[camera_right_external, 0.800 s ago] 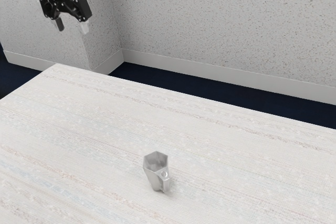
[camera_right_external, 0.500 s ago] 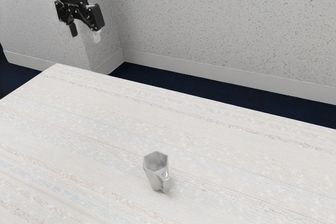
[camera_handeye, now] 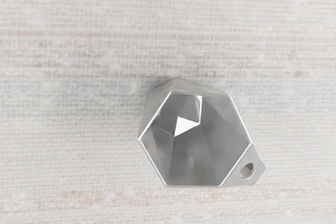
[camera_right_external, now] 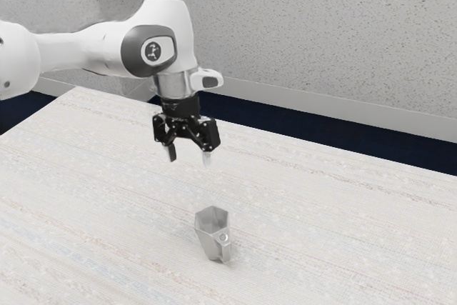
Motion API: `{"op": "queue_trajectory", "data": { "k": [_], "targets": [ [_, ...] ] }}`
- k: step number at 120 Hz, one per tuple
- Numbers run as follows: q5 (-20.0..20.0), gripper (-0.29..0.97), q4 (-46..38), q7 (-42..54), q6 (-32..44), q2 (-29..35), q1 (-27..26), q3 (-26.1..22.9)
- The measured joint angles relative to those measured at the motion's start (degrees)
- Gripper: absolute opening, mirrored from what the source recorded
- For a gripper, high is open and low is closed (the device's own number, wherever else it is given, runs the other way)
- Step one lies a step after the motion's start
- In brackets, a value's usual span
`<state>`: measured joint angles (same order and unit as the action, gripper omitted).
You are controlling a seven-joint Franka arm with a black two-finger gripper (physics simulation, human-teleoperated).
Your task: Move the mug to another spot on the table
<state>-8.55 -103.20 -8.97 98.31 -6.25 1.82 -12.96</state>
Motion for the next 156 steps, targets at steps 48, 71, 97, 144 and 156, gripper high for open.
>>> {"op": "queue_trajectory", "data": {
  "k": [48, 71, 97, 144, 156],
  "targets": [
    [-6.22, 0.68, -17.04, -21.4, 19.2, 0.77, -6.25, -1.89],
    [-6.78, 0.68, -19.82, -28.82, 24.47, 1.12, -6.93, -1.89],
    [-6.75, 0.68, -25.09, -37.96, 27.4, 3.52, -11.71, -1.81],
    [3.07, 0.68, -26.42, -52.68, 33.91, 0.34, -15.41, -0.24],
    [3.01, 0.68, -26.3, -55.5, 35.65, -0.14, -15.76, 0.0]
  ]
}}
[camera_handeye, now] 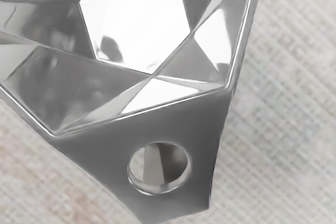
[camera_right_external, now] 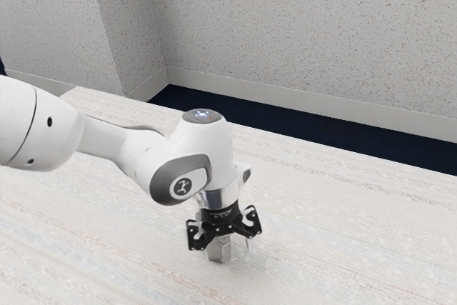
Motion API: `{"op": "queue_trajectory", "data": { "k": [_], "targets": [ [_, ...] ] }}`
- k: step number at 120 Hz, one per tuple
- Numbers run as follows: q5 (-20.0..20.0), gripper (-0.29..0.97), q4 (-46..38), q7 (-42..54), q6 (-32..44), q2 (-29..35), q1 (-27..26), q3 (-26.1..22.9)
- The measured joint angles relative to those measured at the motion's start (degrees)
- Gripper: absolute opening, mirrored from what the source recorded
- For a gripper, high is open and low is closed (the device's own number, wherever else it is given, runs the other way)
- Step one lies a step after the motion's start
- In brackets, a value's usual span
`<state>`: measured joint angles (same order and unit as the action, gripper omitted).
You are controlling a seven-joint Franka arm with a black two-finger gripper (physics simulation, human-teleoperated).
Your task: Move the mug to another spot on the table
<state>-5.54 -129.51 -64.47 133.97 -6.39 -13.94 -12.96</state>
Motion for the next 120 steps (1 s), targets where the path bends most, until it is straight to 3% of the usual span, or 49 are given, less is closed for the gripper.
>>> {"op": "queue_trajectory", "data": {
  "k": [72, 120],
  "targets": [
    [0.13, 0.63, 0.37, -12.54, 2.24, -2.21, -0.38, 2.26],
    [0.09, 0.32, 0.55, -16.29, 2.52, -2.7, -1.0, 3.59]
  ]
}}
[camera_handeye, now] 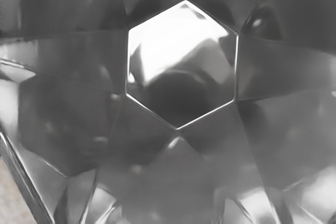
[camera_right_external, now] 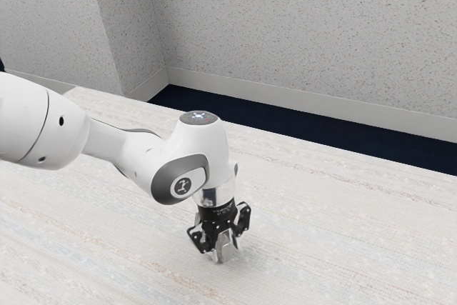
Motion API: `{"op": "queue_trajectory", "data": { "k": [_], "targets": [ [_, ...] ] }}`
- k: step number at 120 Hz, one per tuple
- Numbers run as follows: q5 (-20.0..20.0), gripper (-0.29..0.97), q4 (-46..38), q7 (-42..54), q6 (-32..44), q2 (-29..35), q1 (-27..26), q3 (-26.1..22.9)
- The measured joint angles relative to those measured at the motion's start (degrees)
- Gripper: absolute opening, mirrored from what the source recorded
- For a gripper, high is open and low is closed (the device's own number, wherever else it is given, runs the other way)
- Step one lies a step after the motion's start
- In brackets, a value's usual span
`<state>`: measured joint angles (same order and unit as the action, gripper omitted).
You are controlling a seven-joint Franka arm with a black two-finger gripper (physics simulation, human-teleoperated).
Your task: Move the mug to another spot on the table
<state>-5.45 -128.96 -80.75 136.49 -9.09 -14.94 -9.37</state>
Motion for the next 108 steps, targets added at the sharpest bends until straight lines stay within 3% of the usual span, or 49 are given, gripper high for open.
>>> {"op": "queue_trajectory", "data": {
  "k": [71, 108],
  "targets": [
    [0.33, 0.05, 1.12, -2.51, -1.15, 0.46, -0.08, 0.68],
    [4.28, -0.04, 3.39, -3.01, -4.68, 1.28, -0.06, 0.67]
  ]
}}
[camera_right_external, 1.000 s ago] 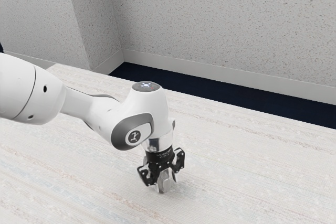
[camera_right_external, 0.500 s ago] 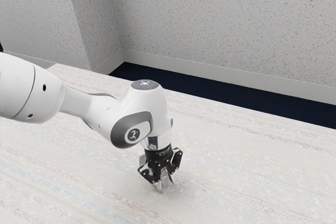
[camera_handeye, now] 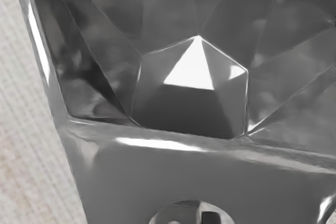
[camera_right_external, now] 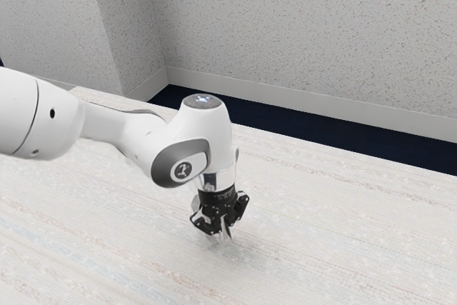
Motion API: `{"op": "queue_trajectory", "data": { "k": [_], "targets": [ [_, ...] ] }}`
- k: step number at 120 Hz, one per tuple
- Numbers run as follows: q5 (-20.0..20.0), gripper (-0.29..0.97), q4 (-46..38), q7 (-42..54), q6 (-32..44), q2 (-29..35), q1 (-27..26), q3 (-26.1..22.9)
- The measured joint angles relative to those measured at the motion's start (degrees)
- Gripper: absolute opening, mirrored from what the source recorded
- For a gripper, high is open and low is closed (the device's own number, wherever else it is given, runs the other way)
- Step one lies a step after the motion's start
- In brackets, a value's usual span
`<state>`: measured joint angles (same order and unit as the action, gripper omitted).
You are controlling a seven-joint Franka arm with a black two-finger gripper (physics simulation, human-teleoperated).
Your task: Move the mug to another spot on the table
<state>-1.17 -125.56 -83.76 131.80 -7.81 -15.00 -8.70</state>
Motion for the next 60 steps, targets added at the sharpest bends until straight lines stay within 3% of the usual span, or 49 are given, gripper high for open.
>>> {"op": "queue_trajectory", "data": {
  "k": [30, 60],
  "targets": [
    [3.06, -0.05, 2.1, -0.27, -3.09, 0.65, -0.12, 0.18],
    [4.65, -0.06, 3.25, -0.27, -4.9, 0.16, 0.42, 7.88]
  ]
}}
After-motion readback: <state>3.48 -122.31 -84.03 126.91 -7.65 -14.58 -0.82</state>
